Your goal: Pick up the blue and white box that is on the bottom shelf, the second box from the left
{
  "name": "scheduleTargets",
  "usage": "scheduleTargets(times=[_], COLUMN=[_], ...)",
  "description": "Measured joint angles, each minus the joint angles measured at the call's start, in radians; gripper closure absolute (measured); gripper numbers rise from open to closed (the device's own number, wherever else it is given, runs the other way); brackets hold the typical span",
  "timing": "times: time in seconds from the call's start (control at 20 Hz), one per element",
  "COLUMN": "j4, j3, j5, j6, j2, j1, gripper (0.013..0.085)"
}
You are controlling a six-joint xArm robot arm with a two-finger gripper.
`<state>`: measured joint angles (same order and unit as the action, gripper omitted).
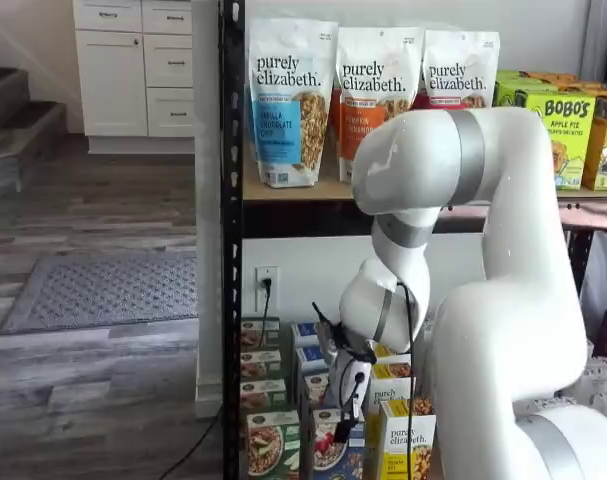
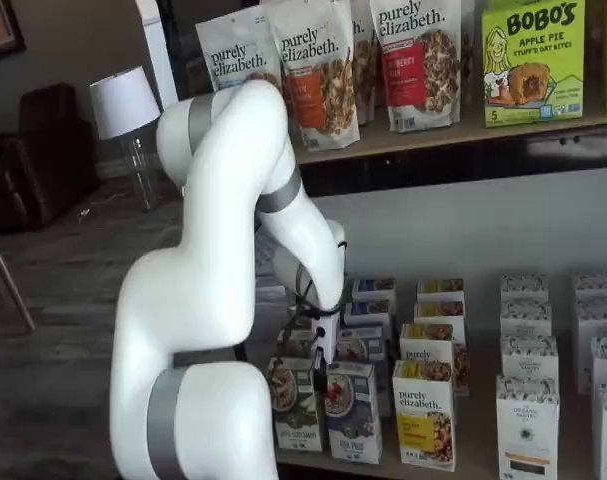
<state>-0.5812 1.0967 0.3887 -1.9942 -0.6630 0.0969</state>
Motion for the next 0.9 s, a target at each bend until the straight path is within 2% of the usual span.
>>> scheduleTargets(times=[0.15,0.45,0.55,0.9], j4=[-0.003,-0.063,-0.07,-0.034], j3=[0.028,0.086,0.103,0.162], j5=[0.0,0.005,0.004,-0.001], j6=[-0.006,-0.072,-0.081,-0.053], j2=[-0.024,-0.069,-0.083,-0.139], j1=[-0.005,-0.02,-0.024,-0.029], gripper=[0.013,0.013,0.013,0.013])
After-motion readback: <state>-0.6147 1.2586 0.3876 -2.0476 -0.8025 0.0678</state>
